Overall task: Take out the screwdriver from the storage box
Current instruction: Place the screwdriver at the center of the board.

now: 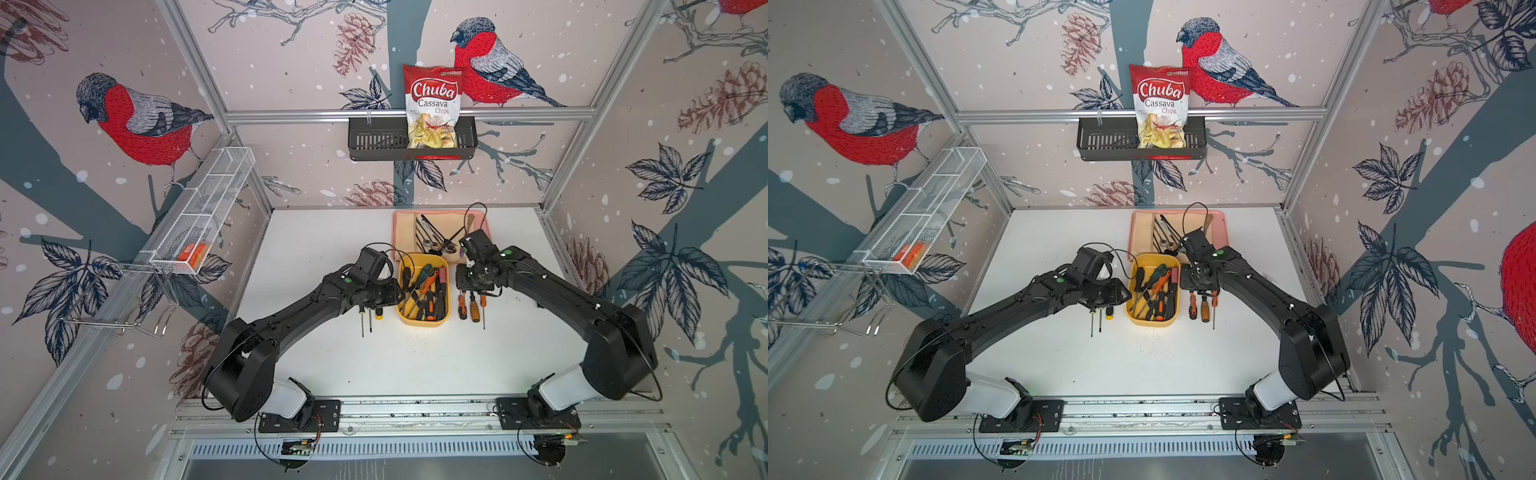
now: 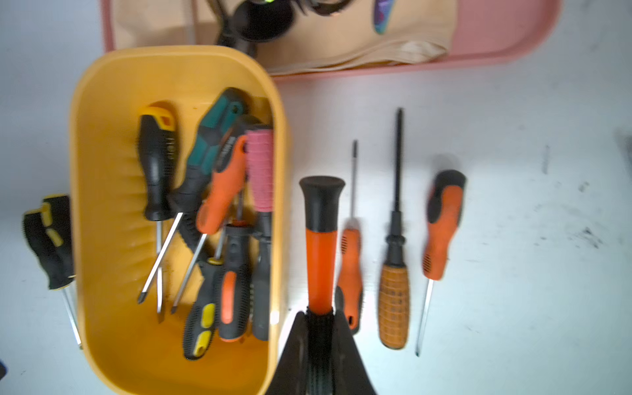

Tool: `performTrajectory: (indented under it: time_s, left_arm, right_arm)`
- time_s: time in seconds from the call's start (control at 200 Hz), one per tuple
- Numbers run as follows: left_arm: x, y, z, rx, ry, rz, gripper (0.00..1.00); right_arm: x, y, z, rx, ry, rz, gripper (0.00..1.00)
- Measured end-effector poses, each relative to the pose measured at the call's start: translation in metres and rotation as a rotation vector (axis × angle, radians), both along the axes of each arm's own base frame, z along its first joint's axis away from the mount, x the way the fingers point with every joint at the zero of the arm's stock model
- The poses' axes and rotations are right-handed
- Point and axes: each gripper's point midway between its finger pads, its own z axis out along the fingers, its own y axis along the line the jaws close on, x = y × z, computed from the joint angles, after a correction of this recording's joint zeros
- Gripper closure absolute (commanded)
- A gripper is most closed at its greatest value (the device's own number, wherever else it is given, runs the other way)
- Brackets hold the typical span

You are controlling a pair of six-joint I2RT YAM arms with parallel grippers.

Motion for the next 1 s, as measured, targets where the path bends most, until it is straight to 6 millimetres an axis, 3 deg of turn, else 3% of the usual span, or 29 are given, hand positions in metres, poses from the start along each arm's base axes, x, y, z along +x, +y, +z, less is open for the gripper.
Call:
performTrajectory:
  time_s: [0.165, 0.345, 0.605, 1.001]
  left_arm:
    - [0.005, -0.016, 0.004, -0.011, -0.008, -0.027, 0.65]
    - [0.007, -0.024, 0.004, -0.012, -0.008, -0.041, 0.65]
    - [0.008, -0.028, 0.005, -0.018, -0.015, -0.047, 0.65]
    - [0.009, -0.029, 0.005, -0.019, -0.017, -0.048, 0.66]
  right_arm:
    - [-0.006, -0.049, -0.024, -0.069, 0.048, -0.092, 0.9]
    - [-0.009, -0.081, -0.045, -0.128, 0.09, -0.142, 0.9]
    - [-0.004, -0.095, -0.072, -0.182, 0.132, -0.15, 0.9]
    - [-0.002, -0.095, -0.102, -0.198, 0.17, -0.147, 0.85]
